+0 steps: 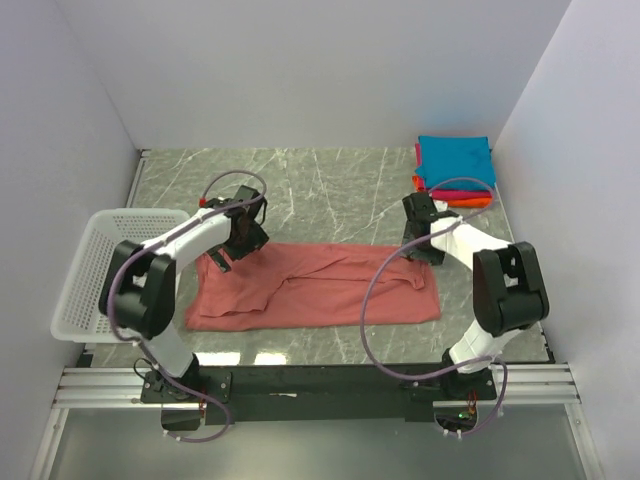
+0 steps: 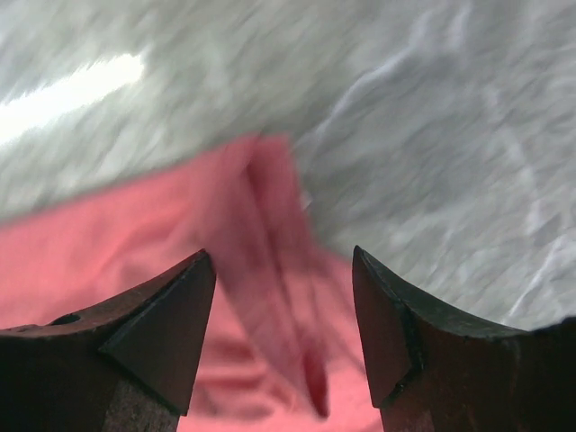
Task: Fold and stack the t-shirts
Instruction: Fold the tshirt
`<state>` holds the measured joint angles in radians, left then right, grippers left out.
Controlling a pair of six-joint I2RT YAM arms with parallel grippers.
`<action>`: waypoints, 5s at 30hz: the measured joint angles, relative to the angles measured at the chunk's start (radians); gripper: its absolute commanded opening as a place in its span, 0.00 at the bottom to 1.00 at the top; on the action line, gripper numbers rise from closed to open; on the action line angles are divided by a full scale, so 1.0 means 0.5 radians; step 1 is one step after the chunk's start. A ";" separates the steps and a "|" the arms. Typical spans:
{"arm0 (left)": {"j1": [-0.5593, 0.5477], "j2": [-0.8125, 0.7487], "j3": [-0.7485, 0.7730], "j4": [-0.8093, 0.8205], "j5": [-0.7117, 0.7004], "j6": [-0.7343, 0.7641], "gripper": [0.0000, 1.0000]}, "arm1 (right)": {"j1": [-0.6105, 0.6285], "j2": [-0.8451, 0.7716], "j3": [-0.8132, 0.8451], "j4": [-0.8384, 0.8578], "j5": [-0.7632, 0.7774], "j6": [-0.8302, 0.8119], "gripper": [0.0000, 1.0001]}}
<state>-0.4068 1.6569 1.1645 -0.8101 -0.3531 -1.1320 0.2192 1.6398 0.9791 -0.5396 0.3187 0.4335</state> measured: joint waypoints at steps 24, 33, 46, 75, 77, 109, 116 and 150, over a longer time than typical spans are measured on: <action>0.198 0.494 0.244 0.156 0.100 0.285 0.99 | -0.731 -0.397 -0.150 0.282 -1.053 -0.111 0.68; 0.201 1.279 1.456 -0.009 0.053 0.529 0.99 | -0.233 -0.455 -0.288 0.333 -1.135 -0.129 0.68; 0.175 1.819 2.261 0.630 0.639 0.838 0.99 | 0.465 -0.510 -0.659 0.430 -1.230 0.011 0.68; -0.142 1.949 2.352 1.270 0.747 0.610 1.00 | 1.843 -0.352 -0.047 0.185 -1.072 -0.011 0.69; -0.146 1.802 2.312 1.195 0.745 0.659 0.99 | 1.823 -0.464 -0.045 0.163 -0.954 0.030 0.69; -0.642 -1.378 -1.234 0.491 1.180 0.262 0.89 | 1.236 -1.228 -1.154 0.198 -1.257 0.463 0.56; -0.748 -1.357 -1.501 0.501 1.360 0.127 0.80 | 1.236 -1.177 -1.185 0.340 -1.302 0.491 0.44; -0.880 -1.026 -1.365 0.643 1.183 0.032 0.00 | 1.277 -1.083 -1.171 0.378 -1.302 0.617 0.00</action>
<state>-0.8471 1.1439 0.4820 -0.4885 0.2386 -1.1160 0.8577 1.0981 0.3935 -0.3504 -0.3321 0.7422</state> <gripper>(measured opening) 0.025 0.036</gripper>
